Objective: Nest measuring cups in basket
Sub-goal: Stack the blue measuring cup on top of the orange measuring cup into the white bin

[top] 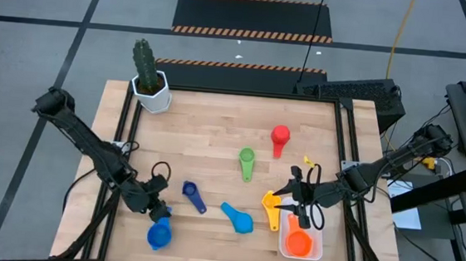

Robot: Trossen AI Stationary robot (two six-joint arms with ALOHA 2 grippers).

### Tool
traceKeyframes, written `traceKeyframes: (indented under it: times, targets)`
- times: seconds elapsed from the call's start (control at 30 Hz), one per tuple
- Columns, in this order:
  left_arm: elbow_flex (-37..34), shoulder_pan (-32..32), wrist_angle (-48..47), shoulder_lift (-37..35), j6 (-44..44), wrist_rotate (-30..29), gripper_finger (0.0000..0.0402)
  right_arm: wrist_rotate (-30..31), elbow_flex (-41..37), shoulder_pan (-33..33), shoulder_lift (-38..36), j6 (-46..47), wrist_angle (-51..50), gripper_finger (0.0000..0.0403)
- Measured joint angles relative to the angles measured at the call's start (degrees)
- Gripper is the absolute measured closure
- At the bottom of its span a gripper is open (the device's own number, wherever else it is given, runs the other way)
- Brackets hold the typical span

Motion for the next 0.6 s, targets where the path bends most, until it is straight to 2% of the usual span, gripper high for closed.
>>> traceKeyframes:
  times: [0.27,0.47,0.6]
  targets:
    - [-5.2,-3.6,0.7,0.0,-6.4,0.1,0.016,0.0,0.0,0.0,0.0,0.6,0.0,0.0236]
    - [-7.5,-4.4,7.9,0.0,-7.3,-1.4,0.012,0.1,0.0,0.0,0.0,0.0,0.0,0.0236]
    - [-8.1,-4.3,7.9,1.4,-7.5,-2.0,0.0111,0.1,0.0,0.0,0.0,0.0,0.0,0.0236]
